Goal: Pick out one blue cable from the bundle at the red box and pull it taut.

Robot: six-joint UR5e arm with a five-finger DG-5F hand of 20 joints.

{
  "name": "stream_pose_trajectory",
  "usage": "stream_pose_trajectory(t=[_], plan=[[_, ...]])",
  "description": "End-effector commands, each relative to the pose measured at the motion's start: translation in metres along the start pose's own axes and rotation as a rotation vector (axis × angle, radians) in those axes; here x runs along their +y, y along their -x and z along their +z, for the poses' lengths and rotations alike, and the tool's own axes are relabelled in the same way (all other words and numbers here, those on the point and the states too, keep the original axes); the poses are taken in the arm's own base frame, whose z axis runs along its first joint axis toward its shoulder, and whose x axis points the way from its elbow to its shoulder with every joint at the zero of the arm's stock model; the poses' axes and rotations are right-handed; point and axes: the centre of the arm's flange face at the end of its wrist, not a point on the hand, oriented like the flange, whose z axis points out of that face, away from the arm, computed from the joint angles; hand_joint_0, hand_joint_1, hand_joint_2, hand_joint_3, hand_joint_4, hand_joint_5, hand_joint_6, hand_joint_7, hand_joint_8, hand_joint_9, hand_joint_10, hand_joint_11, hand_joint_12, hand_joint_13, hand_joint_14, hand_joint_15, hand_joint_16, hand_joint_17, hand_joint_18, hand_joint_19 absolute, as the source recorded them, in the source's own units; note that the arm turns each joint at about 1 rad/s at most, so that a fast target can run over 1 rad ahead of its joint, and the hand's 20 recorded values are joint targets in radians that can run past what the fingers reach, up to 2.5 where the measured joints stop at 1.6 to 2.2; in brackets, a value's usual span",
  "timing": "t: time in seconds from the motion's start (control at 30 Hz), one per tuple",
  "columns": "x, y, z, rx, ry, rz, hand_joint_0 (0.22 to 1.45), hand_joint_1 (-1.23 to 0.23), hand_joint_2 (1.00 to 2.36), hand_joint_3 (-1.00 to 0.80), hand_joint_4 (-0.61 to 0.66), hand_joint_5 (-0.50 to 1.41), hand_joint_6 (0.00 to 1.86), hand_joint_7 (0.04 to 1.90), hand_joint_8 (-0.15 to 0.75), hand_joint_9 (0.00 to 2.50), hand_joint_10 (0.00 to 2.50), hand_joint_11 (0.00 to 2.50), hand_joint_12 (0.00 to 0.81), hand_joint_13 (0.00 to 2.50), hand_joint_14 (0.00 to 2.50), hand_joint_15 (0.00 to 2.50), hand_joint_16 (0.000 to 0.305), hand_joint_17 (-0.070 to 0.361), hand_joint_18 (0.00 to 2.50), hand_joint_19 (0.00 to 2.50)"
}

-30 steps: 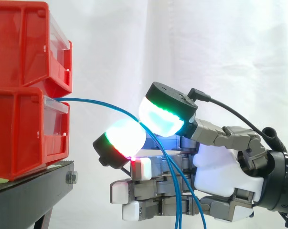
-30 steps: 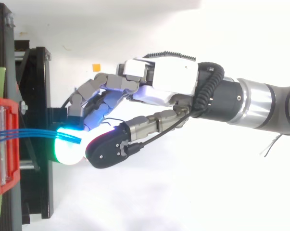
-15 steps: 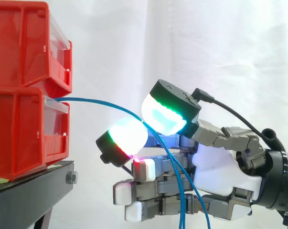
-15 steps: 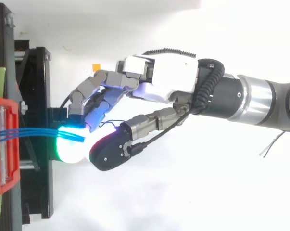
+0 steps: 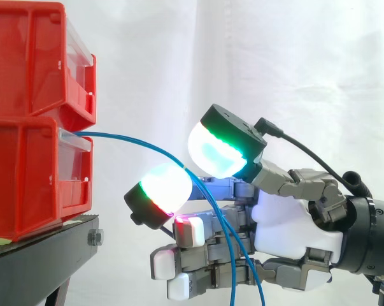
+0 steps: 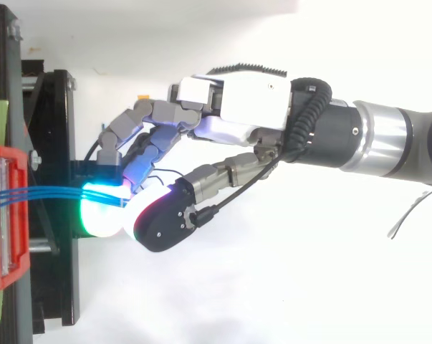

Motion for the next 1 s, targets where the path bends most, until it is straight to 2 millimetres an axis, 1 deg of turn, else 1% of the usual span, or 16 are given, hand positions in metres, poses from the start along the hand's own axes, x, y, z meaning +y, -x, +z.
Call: stream_pose_trajectory(t=[0.0,0.1,0.23,0.33,0.7,0.97], plan=[[0.0008,0.0007,0.0007,0.0,0.0,-0.001,0.52,-0.6,1.0,-0.5,0.09,-0.19,0.89,0.73,0.227,1.0,0.02,0.9,0.314,0.8,0.02,0.62,0.046,0.104,0.58,0.69],[0.0012,0.0007,0.0011,0.0,0.0,-0.001,0.56,-0.62,1.0,-0.48,0.07,-0.18,0.89,0.77,0.221,1.01,0.02,0.91,0.305,0.8,0.02,0.63,0.044,0.1,0.57,0.69],[0.003,0.0026,0.0018,0.001,0.003,-0.001,0.59,-0.63,1.01,-0.37,0.05,-0.18,0.91,0.8,0.22,1.01,0.02,0.9,0.3,0.8,0.02,0.63,0.043,0.098,0.58,0.7],[0.0025,0.0022,0.0022,0.004,0.003,-0.004,0.61,-0.65,1.02,-0.33,0.01,-0.18,0.92,0.82,0.217,1.01,0.02,0.91,0.298,0.8,0.02,0.62,0.043,0.097,0.58,0.68],[0.0031,0.0021,0.0027,0.004,0.005,-0.008,0.65,-0.71,1.02,-0.29,-0.09,-0.19,0.95,0.85,0.213,1.01,0.02,0.91,0.296,0.82,0.02,0.63,0.043,0.096,0.61,0.67],[0.0029,0.0032,0.0025,0.004,0.003,-0.009,0.67,-0.72,1.02,-0.31,-0.1,-0.19,0.96,0.85,0.213,1.01,0.02,0.92,0.296,0.82,0.02,0.62,0.043,0.097,0.63,0.67]])
